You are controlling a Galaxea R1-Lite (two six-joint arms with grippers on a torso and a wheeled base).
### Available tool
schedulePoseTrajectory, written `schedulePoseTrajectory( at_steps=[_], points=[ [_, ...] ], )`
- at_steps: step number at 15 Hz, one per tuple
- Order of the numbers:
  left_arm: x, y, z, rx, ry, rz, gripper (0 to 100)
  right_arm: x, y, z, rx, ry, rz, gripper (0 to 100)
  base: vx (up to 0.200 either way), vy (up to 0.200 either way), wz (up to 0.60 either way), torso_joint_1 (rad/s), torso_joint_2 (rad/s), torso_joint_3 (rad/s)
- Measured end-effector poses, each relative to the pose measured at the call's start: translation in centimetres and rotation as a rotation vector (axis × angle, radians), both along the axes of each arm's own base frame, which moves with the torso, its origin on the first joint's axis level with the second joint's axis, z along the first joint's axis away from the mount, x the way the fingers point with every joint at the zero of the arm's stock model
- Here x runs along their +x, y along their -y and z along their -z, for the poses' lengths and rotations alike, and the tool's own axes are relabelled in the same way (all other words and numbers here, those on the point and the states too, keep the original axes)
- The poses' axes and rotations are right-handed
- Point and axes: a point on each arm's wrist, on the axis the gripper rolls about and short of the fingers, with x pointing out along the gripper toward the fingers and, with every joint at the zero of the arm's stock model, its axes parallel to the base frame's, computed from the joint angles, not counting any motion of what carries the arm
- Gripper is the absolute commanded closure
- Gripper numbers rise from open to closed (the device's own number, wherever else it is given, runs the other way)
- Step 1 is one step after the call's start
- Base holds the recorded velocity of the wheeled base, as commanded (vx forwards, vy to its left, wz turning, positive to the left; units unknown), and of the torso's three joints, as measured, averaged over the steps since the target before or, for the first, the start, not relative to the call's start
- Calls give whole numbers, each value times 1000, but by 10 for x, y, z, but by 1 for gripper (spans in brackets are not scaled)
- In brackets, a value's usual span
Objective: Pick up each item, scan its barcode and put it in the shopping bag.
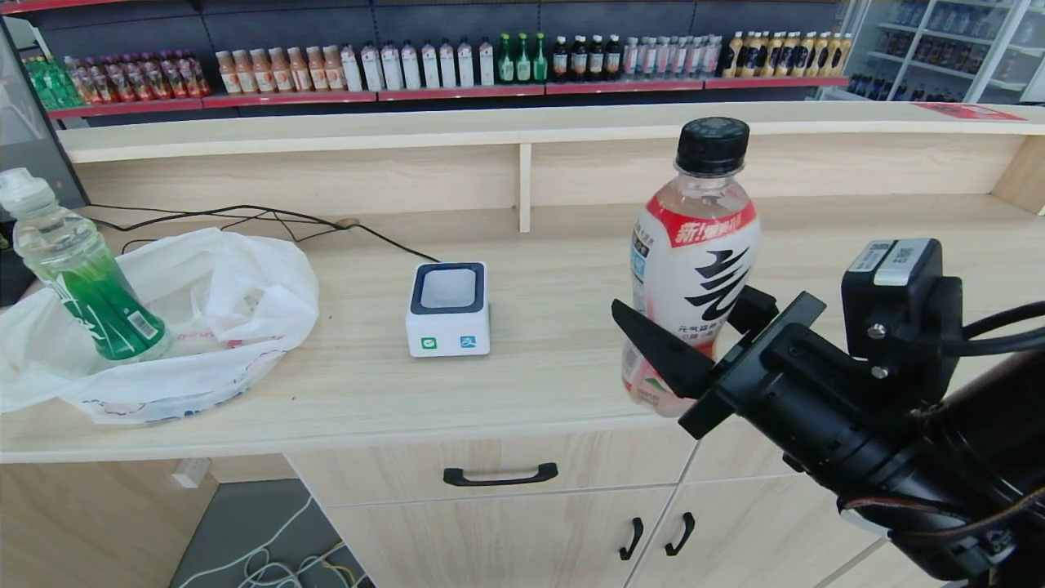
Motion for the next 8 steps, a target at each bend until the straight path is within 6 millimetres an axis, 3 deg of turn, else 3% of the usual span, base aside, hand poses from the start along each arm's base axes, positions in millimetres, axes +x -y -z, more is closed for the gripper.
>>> schedulePoseTrajectory(
  at_steps=[8],
  points=[
    [0, 0, 0, 0, 0, 0, 0, 12, 21, -3, 15, 4, 92, 100, 0, 0, 0, 0, 0, 0]
  ],
)
